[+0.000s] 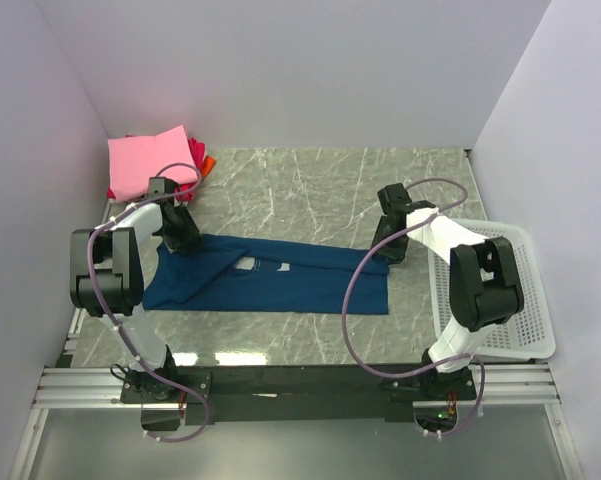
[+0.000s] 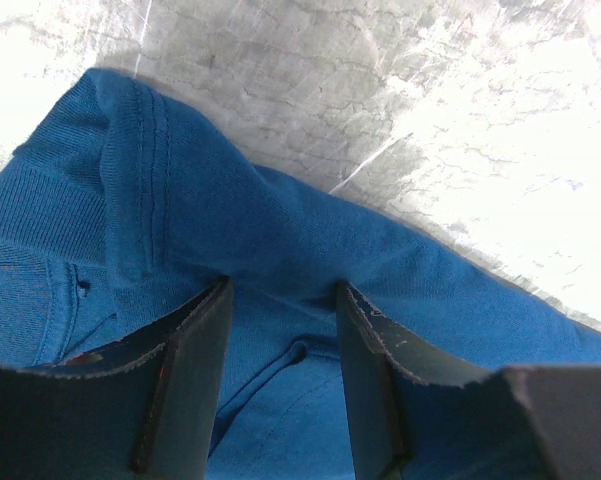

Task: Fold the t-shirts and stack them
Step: Fold the tshirt

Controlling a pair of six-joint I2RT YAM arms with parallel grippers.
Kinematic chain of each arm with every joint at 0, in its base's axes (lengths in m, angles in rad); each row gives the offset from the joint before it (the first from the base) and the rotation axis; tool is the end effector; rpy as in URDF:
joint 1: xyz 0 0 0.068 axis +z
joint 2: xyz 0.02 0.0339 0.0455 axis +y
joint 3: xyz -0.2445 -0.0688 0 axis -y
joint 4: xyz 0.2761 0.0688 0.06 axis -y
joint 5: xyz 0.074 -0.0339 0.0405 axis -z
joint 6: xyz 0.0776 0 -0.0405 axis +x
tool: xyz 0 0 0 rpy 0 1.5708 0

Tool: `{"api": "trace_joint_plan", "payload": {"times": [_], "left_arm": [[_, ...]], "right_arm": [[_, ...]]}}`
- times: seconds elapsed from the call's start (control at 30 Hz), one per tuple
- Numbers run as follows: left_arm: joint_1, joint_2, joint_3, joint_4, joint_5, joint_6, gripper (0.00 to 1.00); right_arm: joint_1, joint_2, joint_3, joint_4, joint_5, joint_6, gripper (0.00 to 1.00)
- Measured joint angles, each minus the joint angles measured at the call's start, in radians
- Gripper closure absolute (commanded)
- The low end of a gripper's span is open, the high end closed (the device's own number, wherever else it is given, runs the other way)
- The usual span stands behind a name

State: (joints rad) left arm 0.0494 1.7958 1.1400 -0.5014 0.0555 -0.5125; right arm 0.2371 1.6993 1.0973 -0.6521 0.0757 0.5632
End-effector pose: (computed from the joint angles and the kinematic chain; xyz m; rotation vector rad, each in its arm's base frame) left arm 0.3906 0.0150 0.0923 -0.7455 2.6411 -0.2063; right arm 0.3513 0.0789 0.1052 0.4746 2.7796 0.0771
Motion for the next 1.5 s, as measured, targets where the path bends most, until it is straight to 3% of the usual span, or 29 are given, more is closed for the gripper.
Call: {"api": "trace_joint_plan", "payload": {"times": [1.03, 1.5], "left_arm": [[0.001, -0.003, -0.005, 0.006, 0.002, 0.000, 0.47], [-0.011, -0.127, -0.065, -0.016, 0.001, -0.002, 0.47]], "right_arm": [[0.064, -0.056, -0.120, 0.001, -0.044, 0.046, 0.53], [0.090, -0.120, -0.016, -0.072, -0.085, 0.006, 0.53]]}}
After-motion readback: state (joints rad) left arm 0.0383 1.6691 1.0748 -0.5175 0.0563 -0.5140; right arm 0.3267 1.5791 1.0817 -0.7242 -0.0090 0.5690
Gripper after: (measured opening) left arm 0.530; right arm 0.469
